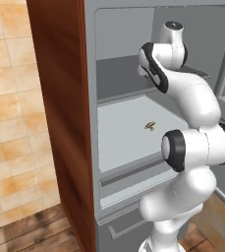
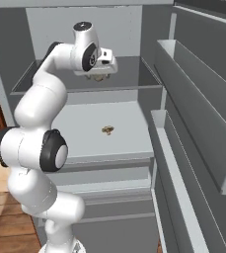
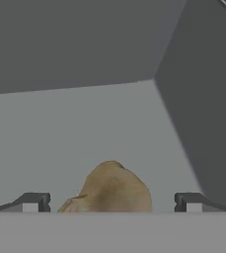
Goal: Retrieve the bottle and the shaker from the cabinet and place them next to the mixing bowl on the counter. Then add garlic from the fridge to the mixing bowl.
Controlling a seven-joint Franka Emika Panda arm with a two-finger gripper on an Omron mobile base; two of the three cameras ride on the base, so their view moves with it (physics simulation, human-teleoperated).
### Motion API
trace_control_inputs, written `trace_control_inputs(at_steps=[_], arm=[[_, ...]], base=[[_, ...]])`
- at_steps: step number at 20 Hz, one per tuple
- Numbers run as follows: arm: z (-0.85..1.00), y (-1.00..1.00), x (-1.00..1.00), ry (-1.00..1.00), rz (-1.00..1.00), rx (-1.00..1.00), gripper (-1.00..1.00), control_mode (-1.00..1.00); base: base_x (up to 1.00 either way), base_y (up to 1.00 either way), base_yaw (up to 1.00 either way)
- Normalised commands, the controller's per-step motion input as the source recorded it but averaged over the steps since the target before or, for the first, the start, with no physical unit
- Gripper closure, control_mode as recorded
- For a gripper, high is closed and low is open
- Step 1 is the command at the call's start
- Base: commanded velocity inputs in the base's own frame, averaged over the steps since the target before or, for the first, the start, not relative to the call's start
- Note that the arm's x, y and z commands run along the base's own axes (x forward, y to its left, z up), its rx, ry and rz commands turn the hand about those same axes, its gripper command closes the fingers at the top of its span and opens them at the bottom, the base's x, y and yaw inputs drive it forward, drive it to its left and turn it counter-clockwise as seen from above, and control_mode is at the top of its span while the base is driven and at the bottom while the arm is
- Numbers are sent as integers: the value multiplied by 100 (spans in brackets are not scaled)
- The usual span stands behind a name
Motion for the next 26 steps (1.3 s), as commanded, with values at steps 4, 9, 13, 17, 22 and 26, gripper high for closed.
trace_control_inputs(at_steps=[4,9,13,17,22,26], arm=[[-10,0,22,-2,0,0,-100,-100],[0,0,0,0,0,0,-100,-100],[-9,0,0,0,0,0,-100,-100],[-6,-1,-7,0,0,0,-100,-100],[0,-8,-19,0,0,0,-100,-100],[-3,-3,-11,0,0,0,-100,-100]], base=[[0,0,0],[0,0,0],[0,0,0],[0,0,0],[0,0,0],[0,0,0]])
